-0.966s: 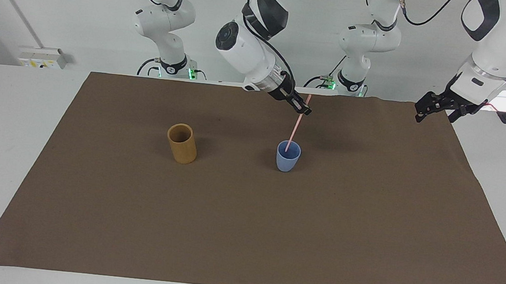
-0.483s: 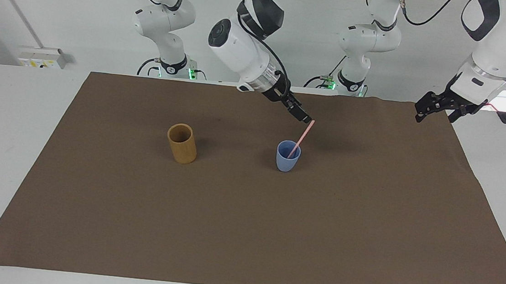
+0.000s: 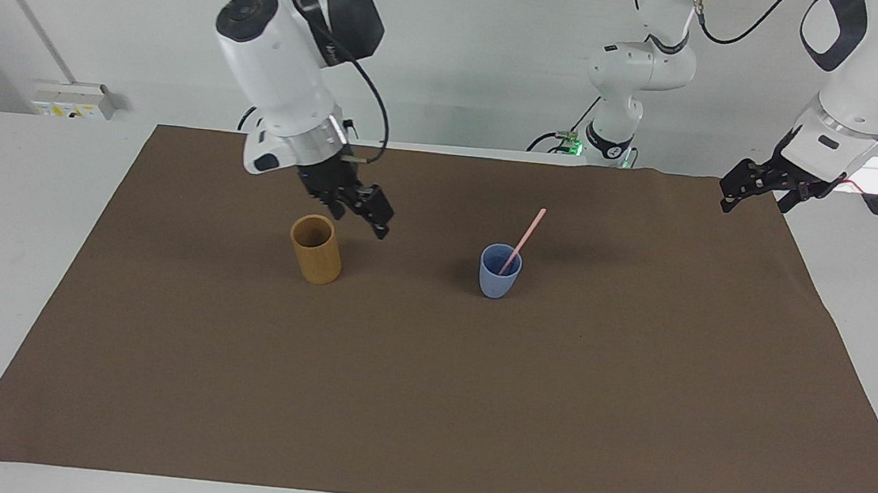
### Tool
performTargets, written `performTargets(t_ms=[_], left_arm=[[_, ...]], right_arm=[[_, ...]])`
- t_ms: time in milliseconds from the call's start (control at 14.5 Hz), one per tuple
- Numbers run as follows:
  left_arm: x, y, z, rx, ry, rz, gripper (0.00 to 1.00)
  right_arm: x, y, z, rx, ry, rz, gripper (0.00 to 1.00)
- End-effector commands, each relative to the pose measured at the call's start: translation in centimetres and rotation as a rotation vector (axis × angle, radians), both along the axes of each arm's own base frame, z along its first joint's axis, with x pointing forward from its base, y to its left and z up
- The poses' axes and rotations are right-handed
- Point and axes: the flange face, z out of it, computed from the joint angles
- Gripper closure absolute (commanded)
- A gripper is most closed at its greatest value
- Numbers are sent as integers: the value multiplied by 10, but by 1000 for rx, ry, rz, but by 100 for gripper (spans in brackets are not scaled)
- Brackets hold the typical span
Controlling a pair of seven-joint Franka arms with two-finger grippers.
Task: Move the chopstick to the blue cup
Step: 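Release the stick into the blue cup and return the right gripper to rest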
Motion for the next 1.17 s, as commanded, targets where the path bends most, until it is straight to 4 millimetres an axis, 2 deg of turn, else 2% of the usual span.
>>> performTargets(t_ms=[0,207,276,345,552,690,828,1103], left_arm=[[-6,3,4,19,7,1,0],[-6,3,4,19,7,1,0],[-6,3,4,19,7,1,0],[-6,4,4,19,7,3,0],[-6,3,4,19,7,1,0],[-6,3,4,19,7,1,0],[-6,3,4,19,7,1,0],[-6,3,4,19,7,1,0]], right_arm=[[-19,-63,30,-139,-16,210,1],[-47,-133,88,-248,49,324,1],[-55,-148,103,-249,77,368,1],[-60,-157,111,-254,90,415,1],[-68,-174,106,-245,125,422,1],[-66,-174,102,-233,138,426,1],[-64,-163,103,-243,124,443,1],[-60,-163,105,-244,97,441,1]])
